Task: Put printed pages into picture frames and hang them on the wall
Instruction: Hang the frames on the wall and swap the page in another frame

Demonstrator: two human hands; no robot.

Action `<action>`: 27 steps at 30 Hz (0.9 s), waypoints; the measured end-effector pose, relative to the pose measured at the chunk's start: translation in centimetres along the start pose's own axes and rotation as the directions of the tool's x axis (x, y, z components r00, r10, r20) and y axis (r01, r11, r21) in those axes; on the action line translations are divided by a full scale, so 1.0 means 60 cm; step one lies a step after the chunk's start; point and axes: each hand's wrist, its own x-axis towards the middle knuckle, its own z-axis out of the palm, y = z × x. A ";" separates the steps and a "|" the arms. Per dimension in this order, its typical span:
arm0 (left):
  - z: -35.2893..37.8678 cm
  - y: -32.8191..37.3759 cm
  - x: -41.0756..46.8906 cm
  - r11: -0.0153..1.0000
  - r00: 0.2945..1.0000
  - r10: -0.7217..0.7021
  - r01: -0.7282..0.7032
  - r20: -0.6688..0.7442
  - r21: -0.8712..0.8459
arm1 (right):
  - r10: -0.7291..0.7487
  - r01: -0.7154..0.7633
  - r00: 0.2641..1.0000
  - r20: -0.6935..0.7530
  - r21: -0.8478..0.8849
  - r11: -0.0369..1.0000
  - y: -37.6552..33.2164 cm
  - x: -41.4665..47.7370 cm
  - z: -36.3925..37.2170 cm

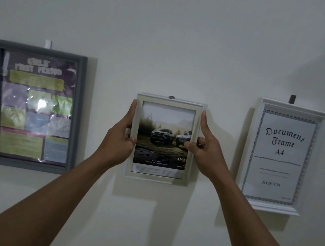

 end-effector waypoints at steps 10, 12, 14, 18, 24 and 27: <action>0.005 -0.003 0.003 0.997 1.000 0.020 -0.019 -0.014 0.071 | -0.039 0.036 0.998 -0.059 -0.046 0.998 0.021 0.008 0.008; 0.006 -0.007 0.003 0.995 0.999 0.018 -0.015 -0.028 0.101 | -0.046 0.042 0.995 -0.088 -0.052 0.998 0.026 0.007 0.013; 0.006 -0.007 0.004 0.993 0.999 0.007 -0.003 -0.034 0.121 | -0.056 0.050 0.992 -0.114 -0.054 0.997 0.030 0.007 0.017; 0.007 -0.005 0.004 0.988 0.999 -0.011 0.016 -0.037 0.155 | -0.052 0.044 0.988 -0.143 -0.059 0.997 0.037 0.006 0.017; 0.018 -0.004 0.000 0.972 0.995 0.004 0.020 -0.103 0.233 | -0.054 0.046 0.986 -0.160 -0.054 0.997 0.039 0.005 0.016; 0.026 -0.012 -0.001 0.965 0.989 0.029 0.009 -0.143 0.261 | -0.063 0.055 0.983 -0.175 -0.046 0.997 0.039 0.002 0.019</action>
